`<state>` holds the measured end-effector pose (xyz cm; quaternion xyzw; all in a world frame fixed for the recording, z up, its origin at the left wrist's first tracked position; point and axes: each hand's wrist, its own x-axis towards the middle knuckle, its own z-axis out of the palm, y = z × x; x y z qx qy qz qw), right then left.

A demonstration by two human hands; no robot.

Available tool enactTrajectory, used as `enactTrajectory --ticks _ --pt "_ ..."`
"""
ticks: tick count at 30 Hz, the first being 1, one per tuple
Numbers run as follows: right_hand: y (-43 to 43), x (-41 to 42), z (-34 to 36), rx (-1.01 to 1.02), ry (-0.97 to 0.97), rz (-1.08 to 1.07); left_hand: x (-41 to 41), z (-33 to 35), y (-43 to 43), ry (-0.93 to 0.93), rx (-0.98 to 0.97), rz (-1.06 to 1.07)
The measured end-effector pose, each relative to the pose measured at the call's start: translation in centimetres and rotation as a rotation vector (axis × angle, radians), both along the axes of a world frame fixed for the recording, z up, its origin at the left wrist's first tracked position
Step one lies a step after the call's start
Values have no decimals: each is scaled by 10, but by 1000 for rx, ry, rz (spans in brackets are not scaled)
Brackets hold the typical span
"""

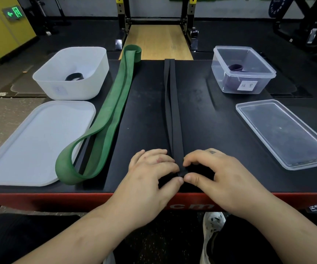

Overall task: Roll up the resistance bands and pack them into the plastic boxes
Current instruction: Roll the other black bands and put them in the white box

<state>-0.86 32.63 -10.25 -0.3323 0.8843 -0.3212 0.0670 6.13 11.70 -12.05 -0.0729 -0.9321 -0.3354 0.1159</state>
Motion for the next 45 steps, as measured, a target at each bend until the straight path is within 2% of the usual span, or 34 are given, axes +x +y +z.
enactTrajectory --ticks 7,16,23,28,33,40,45 --pt "0 1 1 106 12 39 -4 5 -1 -32 -16 -4" --pt "-3 -8 -1 45 105 32 -4 4 -2 -16 9 31" --pt "-7 -9 1 32 83 33 -3 8 -6 -35 -7 -40" --pt "-10 -12 2 50 48 26 -8 -1 -8 30 -125 -49" --pt "-13 -11 1 47 46 -8 -14 -2 -8 105 -82 -19" --pt "-9 -12 3 17 -10 -64 -21 1 -10 22 -72 -13" --pt "-7 -13 4 42 33 -47 -24 4 -11 -6 -79 0"
